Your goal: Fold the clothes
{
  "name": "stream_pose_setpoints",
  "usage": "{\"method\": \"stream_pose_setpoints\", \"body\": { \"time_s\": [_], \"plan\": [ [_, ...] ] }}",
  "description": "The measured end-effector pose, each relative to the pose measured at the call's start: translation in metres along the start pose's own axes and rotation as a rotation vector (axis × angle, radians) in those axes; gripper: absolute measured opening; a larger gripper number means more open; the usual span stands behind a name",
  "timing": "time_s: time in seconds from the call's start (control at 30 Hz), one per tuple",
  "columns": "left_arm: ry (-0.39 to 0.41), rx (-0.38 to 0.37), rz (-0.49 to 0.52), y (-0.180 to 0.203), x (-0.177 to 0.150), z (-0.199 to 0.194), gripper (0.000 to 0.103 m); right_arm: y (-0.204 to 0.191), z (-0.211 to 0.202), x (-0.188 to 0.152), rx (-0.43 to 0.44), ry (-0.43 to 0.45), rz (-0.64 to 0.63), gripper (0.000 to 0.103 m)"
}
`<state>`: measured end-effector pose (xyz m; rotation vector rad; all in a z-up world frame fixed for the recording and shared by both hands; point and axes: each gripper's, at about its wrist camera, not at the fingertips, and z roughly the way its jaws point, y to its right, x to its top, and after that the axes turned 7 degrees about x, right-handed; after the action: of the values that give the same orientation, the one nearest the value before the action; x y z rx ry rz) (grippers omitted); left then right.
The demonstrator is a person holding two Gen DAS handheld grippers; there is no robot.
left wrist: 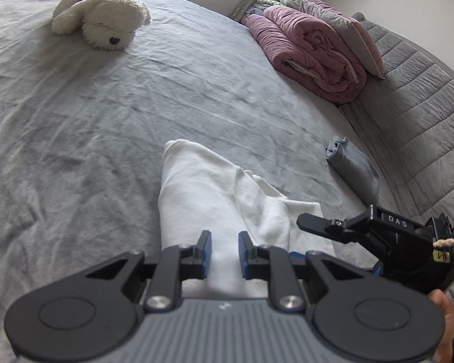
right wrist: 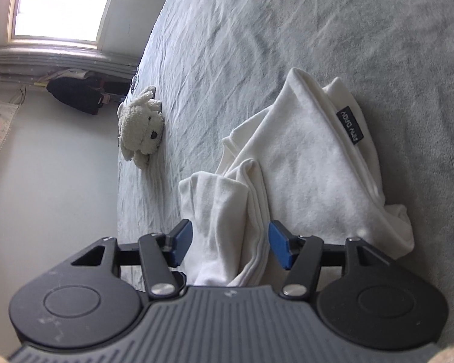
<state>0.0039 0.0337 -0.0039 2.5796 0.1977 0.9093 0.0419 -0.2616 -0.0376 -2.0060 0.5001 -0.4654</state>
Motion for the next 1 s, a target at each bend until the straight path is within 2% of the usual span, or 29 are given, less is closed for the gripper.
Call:
{"method": "stream_pose_setpoints", "body": {
  "time_s": [0.23,0.3,0.4,0.47,0.53,0.63,0.8,1.0],
  "plan": [
    [0.075,-0.123,0.106,-0.011,-0.009,0.010,0.019,-0.004,0.017,-0.008,-0.051,-0.001,-0.105,0.058],
    [0.071,-0.137,0.117,-0.011,-0.009,0.015,0.019,-0.006,0.019,-0.010,-0.064,0.015,-0.139,0.053],
    [0.077,-0.167,0.112,-0.010,-0.007,0.019,0.019,-0.008,0.023,-0.013,-0.073,0.041,-0.176,0.037],
    [0.094,-0.179,0.120,-0.009,-0.009,0.020,0.019,-0.009,0.025,-0.014,-0.071,0.052,-0.200,0.026],
    [0.126,-0.174,0.129,-0.009,-0.012,0.019,0.019,-0.012,0.026,-0.016,-0.071,0.063,-0.231,0.021],
    [0.216,-0.159,0.133,-0.009,-0.016,0.011,0.024,-0.022,0.018,-0.017,-0.048,0.097,-0.286,0.018],
    [0.303,-0.173,0.114,-0.013,-0.017,0.001,0.024,-0.034,-0.003,-0.010,0.012,0.145,-0.339,0.015],
    [0.297,-0.194,0.151,-0.005,-0.024,0.007,0.024,-0.022,-0.029,0.005,0.057,0.186,-0.309,0.015]
  ]
}}
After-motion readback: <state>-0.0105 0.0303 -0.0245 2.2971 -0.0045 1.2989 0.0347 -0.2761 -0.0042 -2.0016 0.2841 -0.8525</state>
